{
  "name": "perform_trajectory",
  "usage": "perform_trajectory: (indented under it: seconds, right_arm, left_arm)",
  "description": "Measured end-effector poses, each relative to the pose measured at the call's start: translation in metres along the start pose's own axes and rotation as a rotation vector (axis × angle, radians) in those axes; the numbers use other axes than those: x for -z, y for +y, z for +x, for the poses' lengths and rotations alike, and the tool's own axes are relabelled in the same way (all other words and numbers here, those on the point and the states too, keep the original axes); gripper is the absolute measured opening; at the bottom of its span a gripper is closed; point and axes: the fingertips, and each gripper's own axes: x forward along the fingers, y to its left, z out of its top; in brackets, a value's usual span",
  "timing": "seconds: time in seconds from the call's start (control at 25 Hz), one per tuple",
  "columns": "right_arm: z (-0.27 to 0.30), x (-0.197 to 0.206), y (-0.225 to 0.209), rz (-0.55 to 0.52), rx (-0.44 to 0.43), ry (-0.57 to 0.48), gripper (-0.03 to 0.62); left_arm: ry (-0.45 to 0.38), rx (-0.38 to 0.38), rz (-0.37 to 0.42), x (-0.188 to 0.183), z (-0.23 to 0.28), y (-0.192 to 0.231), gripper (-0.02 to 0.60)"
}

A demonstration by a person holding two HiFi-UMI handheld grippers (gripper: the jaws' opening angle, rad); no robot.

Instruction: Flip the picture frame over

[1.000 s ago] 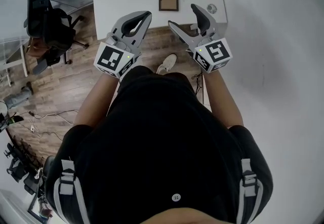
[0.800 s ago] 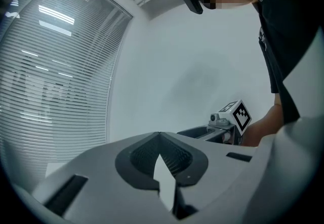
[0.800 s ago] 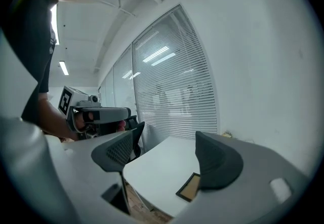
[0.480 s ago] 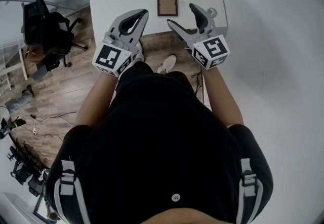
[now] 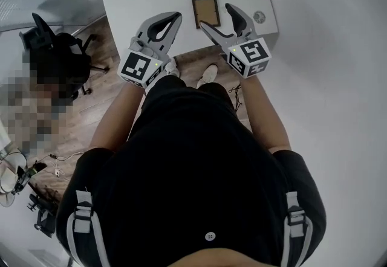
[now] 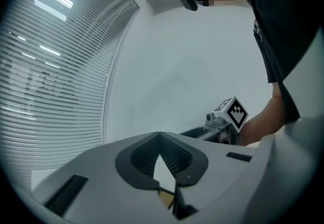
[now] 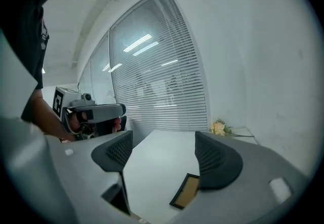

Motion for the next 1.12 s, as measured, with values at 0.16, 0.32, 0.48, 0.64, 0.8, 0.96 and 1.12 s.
perform_trajectory:
  seconds: [0.16, 0.32, 0.48, 0.64, 0.8, 0.96, 1.12]
  right_arm:
    - [0.029, 0.015, -0.006, 0.026, 0.041, 0.032, 0.385]
    - [0.048, 0.039, -0.016, 0.057, 0.084, 0.071, 0.385]
    - [0.066, 0.066, -0.032, 0.080, 0.134, 0.122, 0.383]
    - [0.077, 0.094, -0.044, 0.100, 0.191, 0.185, 0.371]
    - [0.089, 0.129, -0.050, 0.125, 0.223, 0.257, 0.368]
    - [0.097, 0.158, -0.052, 0.143, 0.249, 0.314, 0.364]
    - [0.106, 0.180, -0.056, 0.158, 0.268, 0.359, 0.349]
  left_arm:
    - [0.001, 0.033, -0.032, 0.015, 0.010, 0.024, 0.006]
    - [0.039, 0.056, -0.010, 0.040, 0.020, 0.039, 0.006]
    - [0.063, 0.075, -0.013, 0.065, 0.031, 0.052, 0.006]
    - [0.090, 0.098, -0.027, 0.088, 0.040, 0.059, 0.006]
    - [0.106, 0.113, -0.049, 0.107, 0.051, 0.063, 0.006]
    - [0.130, 0.133, -0.074, 0.126, 0.058, 0.064, 0.006]
    - [0.155, 0.137, -0.089, 0.149, 0.062, 0.069, 0.006]
